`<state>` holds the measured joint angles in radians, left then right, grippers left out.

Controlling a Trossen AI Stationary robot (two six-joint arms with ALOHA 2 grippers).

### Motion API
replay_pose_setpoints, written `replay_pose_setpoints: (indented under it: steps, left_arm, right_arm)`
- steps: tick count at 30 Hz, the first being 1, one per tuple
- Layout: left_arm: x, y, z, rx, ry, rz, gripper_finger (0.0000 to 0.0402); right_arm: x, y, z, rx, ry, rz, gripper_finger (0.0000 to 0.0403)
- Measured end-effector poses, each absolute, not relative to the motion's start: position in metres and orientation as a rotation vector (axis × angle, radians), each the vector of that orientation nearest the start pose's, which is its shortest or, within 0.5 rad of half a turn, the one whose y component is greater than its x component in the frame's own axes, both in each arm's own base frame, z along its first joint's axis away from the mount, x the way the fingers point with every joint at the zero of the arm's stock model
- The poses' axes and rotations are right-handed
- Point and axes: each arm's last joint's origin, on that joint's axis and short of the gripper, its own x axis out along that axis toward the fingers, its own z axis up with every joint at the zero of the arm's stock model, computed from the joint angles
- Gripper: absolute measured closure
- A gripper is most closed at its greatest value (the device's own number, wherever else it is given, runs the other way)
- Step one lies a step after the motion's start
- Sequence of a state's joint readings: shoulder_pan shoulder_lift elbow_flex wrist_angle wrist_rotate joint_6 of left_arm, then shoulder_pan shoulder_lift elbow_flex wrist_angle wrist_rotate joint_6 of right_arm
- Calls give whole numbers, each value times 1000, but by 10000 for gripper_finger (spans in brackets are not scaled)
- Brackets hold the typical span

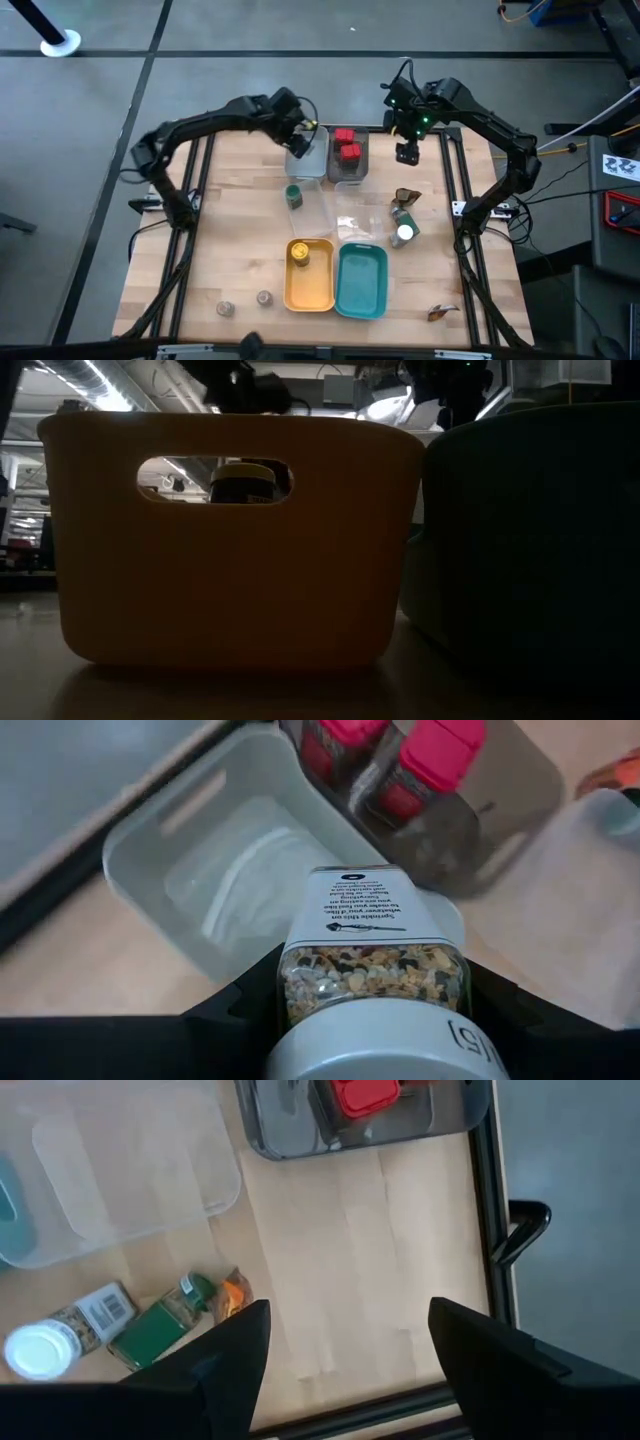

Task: Sort spices by type
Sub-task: Put the left white seasoning bottle into the gray bin

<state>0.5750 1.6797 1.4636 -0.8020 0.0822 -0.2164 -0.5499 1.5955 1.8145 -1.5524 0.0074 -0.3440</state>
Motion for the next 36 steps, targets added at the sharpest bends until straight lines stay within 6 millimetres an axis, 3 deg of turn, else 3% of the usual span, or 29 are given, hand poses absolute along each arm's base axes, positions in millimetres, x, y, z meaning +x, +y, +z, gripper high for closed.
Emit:
replay_pose_setpoints:
  steps: [6, 11, 23, 33, 36]
  left_arm:
    - [319, 224, 270, -454, 1001, 531, 220]
    - [326, 239, 246, -425, 1088, 502, 220]
    - [328, 249, 218, -317, 1232, 502, 220]
    - [328, 249, 214, -207, 1281, 452, 220]
    - [328, 250, 213, -203, 1281, 450, 198]
  right_arm:
    - [236, -143, 384, 188, 1320, -247, 130]
    - [238, -140, 373, 290, 1316, -143, 130]
    - [246, -144, 333, 320, 1347, -118, 130]
    - [248, -145, 328, 313, 1343, -123, 130]
    - [248, -145, 328, 312, 1344, -125, 130]
